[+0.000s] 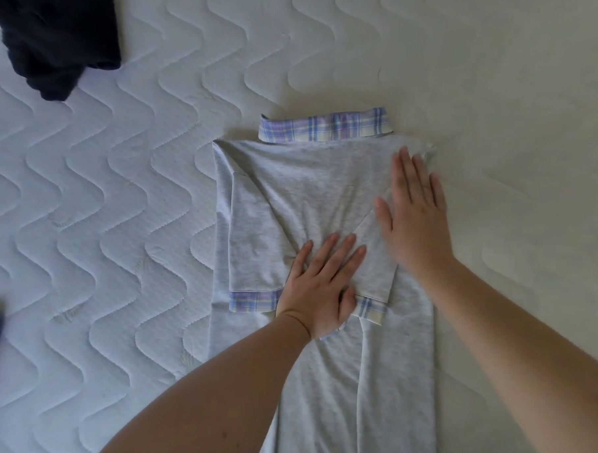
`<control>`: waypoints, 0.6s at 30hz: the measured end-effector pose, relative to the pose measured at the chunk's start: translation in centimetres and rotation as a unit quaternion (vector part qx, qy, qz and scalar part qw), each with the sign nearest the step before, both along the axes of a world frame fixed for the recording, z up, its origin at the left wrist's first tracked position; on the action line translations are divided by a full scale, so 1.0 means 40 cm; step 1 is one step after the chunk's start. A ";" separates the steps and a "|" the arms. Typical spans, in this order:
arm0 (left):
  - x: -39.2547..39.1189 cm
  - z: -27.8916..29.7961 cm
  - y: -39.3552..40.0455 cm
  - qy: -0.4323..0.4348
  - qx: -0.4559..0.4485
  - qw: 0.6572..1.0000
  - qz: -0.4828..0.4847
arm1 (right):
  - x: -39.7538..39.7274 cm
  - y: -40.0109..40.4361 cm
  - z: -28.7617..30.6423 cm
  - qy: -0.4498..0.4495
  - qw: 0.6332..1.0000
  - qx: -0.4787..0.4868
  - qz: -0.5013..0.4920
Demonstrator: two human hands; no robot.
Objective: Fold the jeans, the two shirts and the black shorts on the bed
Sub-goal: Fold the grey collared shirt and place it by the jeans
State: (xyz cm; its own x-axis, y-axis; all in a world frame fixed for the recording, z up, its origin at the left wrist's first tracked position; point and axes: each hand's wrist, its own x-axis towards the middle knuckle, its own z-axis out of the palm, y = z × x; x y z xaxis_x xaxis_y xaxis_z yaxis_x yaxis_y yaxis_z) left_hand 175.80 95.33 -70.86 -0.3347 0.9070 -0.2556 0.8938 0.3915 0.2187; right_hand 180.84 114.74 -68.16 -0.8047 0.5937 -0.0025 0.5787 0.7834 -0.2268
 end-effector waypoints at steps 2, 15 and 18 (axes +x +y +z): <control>-0.002 0.000 0.000 -0.001 -0.004 1.000 -0.001 | 0.038 -0.071 -0.006 0.000 1.000 -0.003 -0.002; -0.001 0.046 -0.038 -0.004 0.051 0.998 0.027 | 0.298 -0.344 -0.037 -0.050 0.998 0.008 0.034; 0.042 0.054 -0.129 0.015 0.096 0.995 0.032 | 0.340 -0.413 -0.033 -0.053 0.998 -0.001 0.035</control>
State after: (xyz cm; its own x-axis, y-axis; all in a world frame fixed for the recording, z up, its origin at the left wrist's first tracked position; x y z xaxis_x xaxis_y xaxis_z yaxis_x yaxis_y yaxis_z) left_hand 177.46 90.17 -68.71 -0.3984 0.9146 -0.0696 0.8756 0.4019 0.2681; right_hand 194.46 98.22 -69.49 -0.8397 0.5353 -0.0912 0.5428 0.8225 -0.1698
